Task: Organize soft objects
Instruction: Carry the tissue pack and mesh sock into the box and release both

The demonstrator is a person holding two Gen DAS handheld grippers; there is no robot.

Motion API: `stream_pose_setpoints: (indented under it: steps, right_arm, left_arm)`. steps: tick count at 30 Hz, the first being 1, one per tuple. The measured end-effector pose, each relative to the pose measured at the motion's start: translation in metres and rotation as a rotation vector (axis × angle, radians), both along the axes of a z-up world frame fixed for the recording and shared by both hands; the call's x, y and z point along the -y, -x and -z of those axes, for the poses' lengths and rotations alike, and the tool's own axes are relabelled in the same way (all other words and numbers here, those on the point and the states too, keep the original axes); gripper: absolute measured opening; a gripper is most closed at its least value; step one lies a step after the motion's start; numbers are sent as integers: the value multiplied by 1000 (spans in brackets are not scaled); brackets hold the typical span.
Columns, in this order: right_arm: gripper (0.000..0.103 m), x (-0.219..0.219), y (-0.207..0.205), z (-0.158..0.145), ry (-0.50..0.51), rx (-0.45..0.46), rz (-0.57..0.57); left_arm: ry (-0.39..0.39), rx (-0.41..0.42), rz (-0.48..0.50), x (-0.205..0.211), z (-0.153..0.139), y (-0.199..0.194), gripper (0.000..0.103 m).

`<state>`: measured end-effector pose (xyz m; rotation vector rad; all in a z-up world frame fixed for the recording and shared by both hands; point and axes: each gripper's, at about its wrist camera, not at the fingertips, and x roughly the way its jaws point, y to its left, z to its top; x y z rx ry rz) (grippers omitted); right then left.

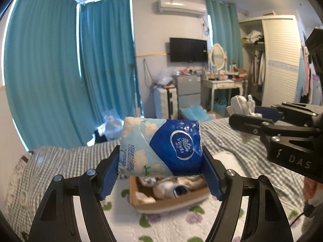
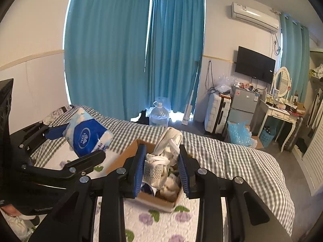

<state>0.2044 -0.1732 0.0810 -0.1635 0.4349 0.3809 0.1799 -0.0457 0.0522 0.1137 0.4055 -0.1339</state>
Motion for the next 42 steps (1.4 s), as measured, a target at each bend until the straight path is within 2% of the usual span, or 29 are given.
stream_pose_setpoints:
  steps: [5, 13, 21, 26, 27, 29, 30, 32, 36, 40, 42]
  right_arm:
    - [31, -2, -46, 24, 3, -36, 14]
    - [31, -2, -120, 87, 4, -134, 42]
    - [31, 2, -175, 144, 10, -216, 68]
    - [31, -2, -190, 166, 3, -250, 56]
    - [34, -3, -190, 167, 1, -252, 64]
    - [50, -2, -193, 169, -6, -263, 83]
    - [65, 0, -193, 169, -23, -263, 91]
    - [66, 4, -190, 164, -44, -257, 94]
    - [66, 5, -176, 143, -50, -229, 109]
    - [67, 12, -155, 111, -85, -206, 121]
    - [67, 16, -141, 90, -98, -187, 126]
  left_arm:
    - [-23, -20, -45, 9, 27, -49, 73]
    - [-36, -109, -86, 13, 89, -111, 73]
    - [-32, -176, -115, 8, 135, -147, 73]
    - [-38, -167, -123, 10, 144, -152, 73]
    - [-39, -167, -125, 10, 146, -153, 74]
    - [-21, -180, -121, 10, 148, -155, 76]
    - [-11, -184, -121, 9, 149, -155, 76]
    - [-1, -201, -124, 7, 149, -155, 76]
    - [-33, -190, -151, 10, 139, -146, 77]
    - [-25, -151, -172, 8, 109, -127, 77]
    - [-17, -125, -178, 8, 85, -111, 77]
